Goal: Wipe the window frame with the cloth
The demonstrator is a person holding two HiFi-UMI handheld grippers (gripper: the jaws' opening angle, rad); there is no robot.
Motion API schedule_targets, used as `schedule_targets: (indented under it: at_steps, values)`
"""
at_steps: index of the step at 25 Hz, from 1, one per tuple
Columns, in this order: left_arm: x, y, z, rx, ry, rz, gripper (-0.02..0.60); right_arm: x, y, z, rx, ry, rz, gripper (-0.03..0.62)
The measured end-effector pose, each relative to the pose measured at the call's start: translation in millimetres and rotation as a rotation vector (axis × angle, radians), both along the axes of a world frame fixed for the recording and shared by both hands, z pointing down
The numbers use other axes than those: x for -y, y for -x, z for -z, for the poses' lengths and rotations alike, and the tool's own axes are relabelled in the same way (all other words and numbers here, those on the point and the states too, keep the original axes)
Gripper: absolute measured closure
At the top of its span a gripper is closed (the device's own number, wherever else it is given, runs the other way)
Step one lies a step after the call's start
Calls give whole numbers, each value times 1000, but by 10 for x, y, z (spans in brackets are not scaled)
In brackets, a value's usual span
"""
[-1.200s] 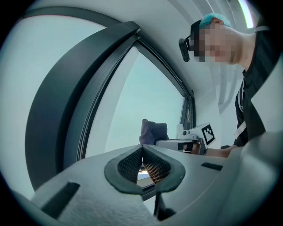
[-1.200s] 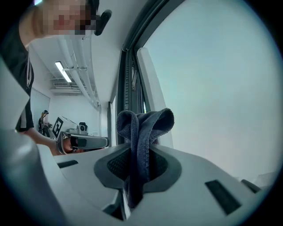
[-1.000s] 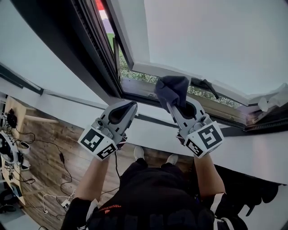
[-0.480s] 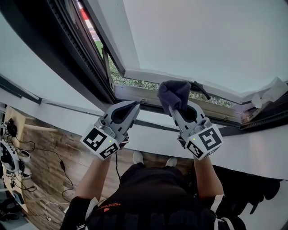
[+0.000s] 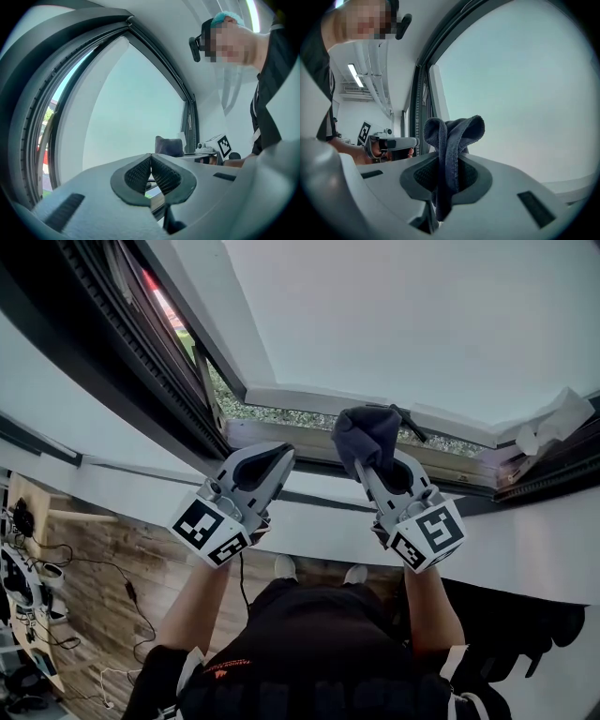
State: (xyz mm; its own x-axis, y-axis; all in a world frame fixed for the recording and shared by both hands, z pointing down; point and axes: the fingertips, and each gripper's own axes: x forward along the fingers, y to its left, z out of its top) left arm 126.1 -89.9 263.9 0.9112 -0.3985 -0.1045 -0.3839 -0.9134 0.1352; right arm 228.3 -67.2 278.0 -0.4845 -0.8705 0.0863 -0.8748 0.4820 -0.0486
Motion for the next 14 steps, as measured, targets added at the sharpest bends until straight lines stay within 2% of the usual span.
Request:
schedule_targets:
  at_steps: [14]
  values:
    - [-30, -157, -17, -9, 4, -16, 560, -31, -115, -16, -9, 0, -6, 548]
